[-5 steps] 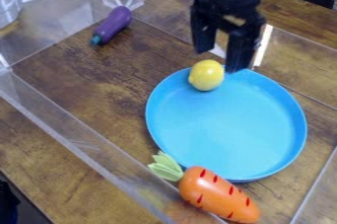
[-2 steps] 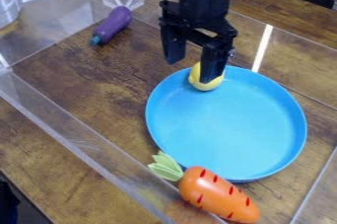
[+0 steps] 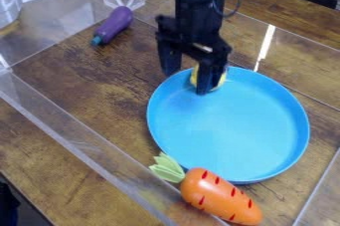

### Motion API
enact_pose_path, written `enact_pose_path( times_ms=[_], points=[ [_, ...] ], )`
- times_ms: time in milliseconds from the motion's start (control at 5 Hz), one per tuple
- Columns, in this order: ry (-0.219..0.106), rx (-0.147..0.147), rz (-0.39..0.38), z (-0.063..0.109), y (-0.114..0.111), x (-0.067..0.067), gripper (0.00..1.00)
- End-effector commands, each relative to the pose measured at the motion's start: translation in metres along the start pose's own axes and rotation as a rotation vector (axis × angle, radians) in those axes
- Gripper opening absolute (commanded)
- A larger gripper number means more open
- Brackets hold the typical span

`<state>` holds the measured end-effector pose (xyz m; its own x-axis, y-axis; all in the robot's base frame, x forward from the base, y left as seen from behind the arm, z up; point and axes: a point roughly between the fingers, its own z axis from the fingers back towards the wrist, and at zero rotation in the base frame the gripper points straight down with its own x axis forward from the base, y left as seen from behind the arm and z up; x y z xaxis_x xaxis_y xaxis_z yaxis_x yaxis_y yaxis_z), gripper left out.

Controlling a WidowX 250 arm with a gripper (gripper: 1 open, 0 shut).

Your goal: Remove the lemon from the blue tray and put it on the table

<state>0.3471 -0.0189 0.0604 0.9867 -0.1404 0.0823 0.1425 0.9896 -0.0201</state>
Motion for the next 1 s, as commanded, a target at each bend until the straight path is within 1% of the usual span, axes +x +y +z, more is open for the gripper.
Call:
enact_pose_path(
  times_ms=[0, 200, 400, 800],
  points=[
    [-0.058, 0.009, -0.019, 0.006, -0.006, 0.015, 1.00],
    [-0.089, 0.016, -0.018, 0.013, -0.005, 0.029, 1.00],
    [-0.092, 0.025, -0.042, 0.012, 0.001, 0.029, 1.00],
    [-0.096, 0.033, -0.082, 0.010, 0.014, 0.028, 1.00]
  ],
)
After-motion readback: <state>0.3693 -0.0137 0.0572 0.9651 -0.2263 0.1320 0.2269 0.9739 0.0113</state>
